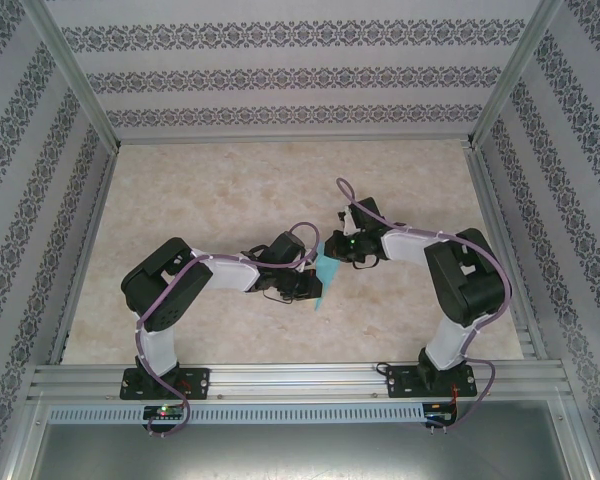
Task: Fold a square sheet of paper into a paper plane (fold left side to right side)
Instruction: Fold the wing for the fifth time at the center of the table.
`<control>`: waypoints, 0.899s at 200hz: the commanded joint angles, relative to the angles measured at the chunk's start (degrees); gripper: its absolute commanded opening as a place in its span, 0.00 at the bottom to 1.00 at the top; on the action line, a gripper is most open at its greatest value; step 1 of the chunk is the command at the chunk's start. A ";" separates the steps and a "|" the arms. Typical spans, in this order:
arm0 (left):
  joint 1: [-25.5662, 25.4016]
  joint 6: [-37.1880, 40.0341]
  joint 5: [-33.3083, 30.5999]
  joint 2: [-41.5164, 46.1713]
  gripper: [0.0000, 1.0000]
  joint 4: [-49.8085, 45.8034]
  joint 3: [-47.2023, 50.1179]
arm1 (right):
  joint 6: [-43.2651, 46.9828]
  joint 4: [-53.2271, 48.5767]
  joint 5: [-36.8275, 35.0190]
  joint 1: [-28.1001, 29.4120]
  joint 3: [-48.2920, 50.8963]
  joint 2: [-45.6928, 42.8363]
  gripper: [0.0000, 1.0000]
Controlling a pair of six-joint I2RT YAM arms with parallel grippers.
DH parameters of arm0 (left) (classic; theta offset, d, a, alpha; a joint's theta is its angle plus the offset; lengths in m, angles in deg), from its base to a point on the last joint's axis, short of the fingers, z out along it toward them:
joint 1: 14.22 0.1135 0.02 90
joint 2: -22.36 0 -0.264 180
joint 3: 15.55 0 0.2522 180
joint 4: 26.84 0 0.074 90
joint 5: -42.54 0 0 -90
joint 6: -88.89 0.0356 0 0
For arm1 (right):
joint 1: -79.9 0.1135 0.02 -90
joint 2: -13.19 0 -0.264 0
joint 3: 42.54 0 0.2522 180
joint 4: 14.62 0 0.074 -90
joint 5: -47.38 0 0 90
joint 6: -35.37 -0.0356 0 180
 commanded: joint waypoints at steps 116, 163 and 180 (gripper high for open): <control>-0.77 0.87 -4.96 -3.44 0.10 -6.28 1.34 | 6.32 -6.02 -4.47 -8.25 -5.76 5.21 0.10; -0.77 0.88 -4.70 -3.38 0.10 -5.96 1.12 | 7.01 -6.53 -2.68 -10.80 -8.89 6.93 0.10; -0.86 0.71 -4.68 -3.02 0.10 -5.58 0.88 | 6.68 -6.25 -2.16 -10.44 -7.55 3.00 0.10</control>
